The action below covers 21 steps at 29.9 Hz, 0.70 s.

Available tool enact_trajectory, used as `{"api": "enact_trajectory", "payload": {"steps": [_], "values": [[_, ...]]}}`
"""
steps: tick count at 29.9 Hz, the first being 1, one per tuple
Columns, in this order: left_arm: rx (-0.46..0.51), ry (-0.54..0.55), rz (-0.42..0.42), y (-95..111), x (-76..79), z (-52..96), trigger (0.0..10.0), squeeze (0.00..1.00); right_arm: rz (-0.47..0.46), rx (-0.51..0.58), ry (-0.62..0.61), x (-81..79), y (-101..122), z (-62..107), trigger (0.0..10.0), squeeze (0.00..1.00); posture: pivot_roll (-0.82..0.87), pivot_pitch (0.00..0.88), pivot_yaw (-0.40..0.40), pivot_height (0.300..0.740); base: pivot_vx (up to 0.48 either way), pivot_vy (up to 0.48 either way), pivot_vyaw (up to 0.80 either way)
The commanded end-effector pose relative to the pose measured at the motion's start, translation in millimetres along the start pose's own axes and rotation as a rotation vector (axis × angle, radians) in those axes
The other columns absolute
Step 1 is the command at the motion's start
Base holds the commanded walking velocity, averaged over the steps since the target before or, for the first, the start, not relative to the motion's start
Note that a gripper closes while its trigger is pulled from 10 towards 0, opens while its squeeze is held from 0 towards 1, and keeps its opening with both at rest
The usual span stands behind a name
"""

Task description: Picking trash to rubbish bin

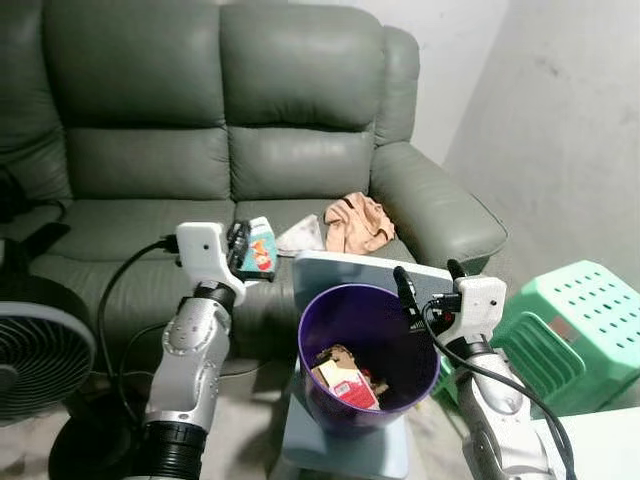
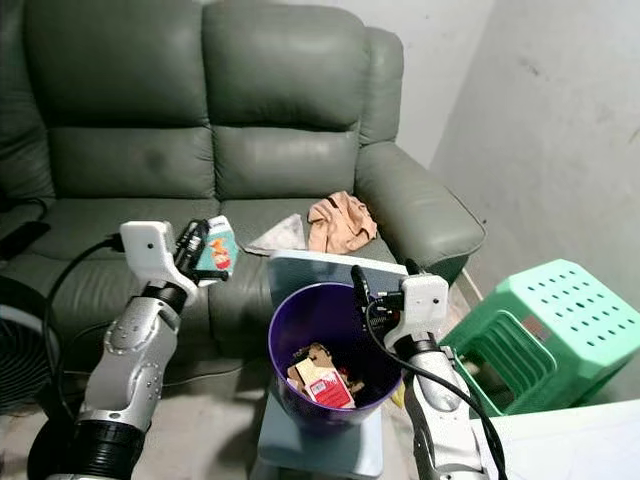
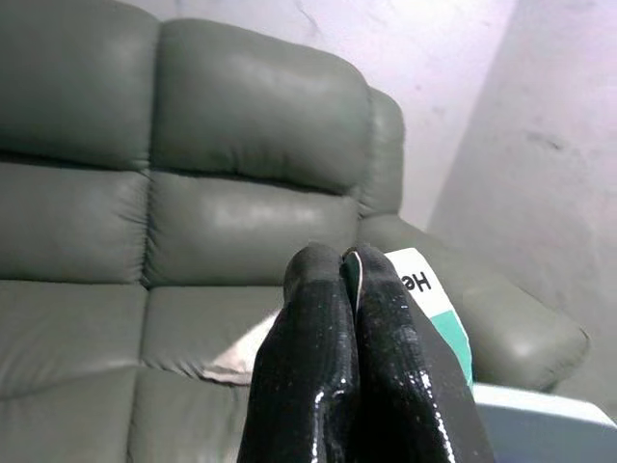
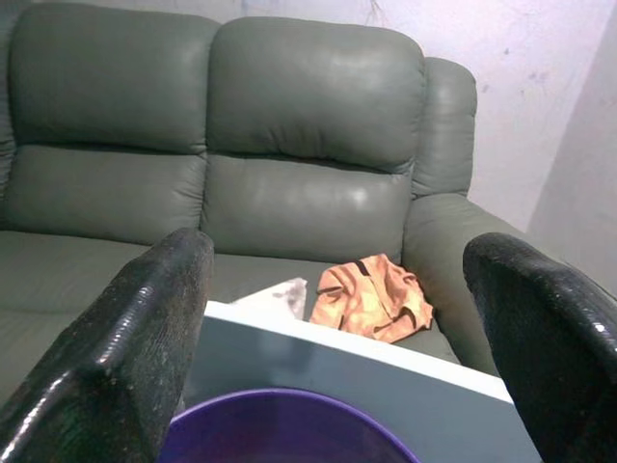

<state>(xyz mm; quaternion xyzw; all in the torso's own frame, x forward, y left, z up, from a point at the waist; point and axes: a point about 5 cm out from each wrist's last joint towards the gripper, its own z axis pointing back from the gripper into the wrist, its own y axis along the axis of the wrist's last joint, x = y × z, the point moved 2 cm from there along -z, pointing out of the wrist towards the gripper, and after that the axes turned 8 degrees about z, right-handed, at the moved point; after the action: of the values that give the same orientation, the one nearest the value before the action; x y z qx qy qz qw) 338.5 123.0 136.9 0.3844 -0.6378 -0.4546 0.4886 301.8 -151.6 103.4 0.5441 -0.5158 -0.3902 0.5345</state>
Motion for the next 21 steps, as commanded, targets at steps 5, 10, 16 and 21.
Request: {"api": "enact_trajectory", "payload": {"steps": [5,10,16,21], "values": [[-0.128,-0.138,0.000,-28.9,21.3,3.1,10.0,0.00,0.013,-0.012,-0.001,6.3,2.3,1.6,10.0,0.00,0.02,0.000,-0.123,0.740,0.000,0.000,0.00],[-0.161,-0.159,0.009,-39.9,23.4,1.7,10.0,0.00,0.027,-0.034,0.050,3.0,-1.0,8.8,10.0,0.00,0.02,0.000,-0.139,0.740,0.000,0.000,0.00],[-0.182,-0.196,0.005,-42.7,23.2,-0.3,10.0,0.00,0.029,-0.051,0.089,11.2,0.5,29.3,10.0,0.00,-0.02,0.000,-0.156,0.740,0.000,0.000,0.00],[-0.212,-0.258,-0.009,-48.1,25.0,-1.6,10.0,0.00,0.034,-0.088,0.142,13.5,2.4,48.6,10.0,0.00,-0.07,0.000,-0.145,0.740,0.000,0.000,0.00]]}}
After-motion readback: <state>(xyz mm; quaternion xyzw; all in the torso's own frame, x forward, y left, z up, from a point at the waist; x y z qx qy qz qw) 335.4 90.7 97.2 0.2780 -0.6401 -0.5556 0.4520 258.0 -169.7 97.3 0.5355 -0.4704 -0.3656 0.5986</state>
